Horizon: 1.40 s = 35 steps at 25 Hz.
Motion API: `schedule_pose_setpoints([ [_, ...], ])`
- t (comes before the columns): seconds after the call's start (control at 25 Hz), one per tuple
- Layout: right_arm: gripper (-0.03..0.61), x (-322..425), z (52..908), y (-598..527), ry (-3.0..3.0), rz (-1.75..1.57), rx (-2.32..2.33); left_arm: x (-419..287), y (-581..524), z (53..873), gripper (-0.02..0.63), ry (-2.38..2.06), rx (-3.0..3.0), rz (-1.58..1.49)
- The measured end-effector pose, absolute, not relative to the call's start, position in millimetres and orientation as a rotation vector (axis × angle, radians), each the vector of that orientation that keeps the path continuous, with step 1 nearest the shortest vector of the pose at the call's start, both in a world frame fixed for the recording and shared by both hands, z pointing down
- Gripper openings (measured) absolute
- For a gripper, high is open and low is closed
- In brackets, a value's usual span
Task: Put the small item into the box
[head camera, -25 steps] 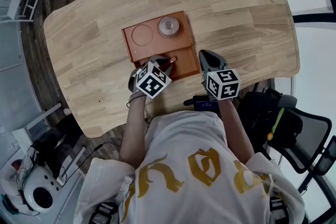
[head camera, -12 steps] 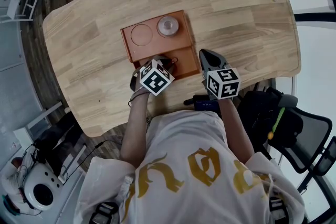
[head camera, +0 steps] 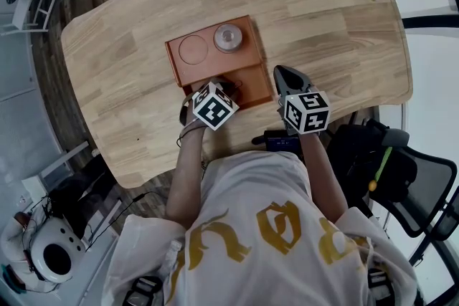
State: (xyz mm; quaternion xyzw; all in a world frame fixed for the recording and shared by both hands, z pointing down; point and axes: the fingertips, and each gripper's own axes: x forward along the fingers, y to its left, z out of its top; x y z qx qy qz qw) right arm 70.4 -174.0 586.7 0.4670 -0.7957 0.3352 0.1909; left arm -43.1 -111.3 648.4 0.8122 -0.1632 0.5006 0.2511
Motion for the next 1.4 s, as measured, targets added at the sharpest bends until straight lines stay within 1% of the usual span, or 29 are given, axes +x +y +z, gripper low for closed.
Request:
schedule_pose_setpoints([
  [0.68, 0.011, 72, 572, -166, -2.267, 0.897, 1.297, -47, -117, 631, 0.060, -0.566, 2.224, 1.284],
  [0.88, 0.011, 67, 559, -164, -2.300, 0.868, 1.290, -48, -120, 614, 0.058, -0.648, 2.242, 1.189],
  [1.08, 0.012, 67, 546, -158, -2.321, 0.830, 1.289, -46, -132, 590, 0.023, -0.782, 2.224, 0.987],
  [1.4, 0.011, 69, 518, -141, -2.361, 0.737, 1.303, -46, -125, 563, 0.011, -0.884, 2.277, 0.919],
])
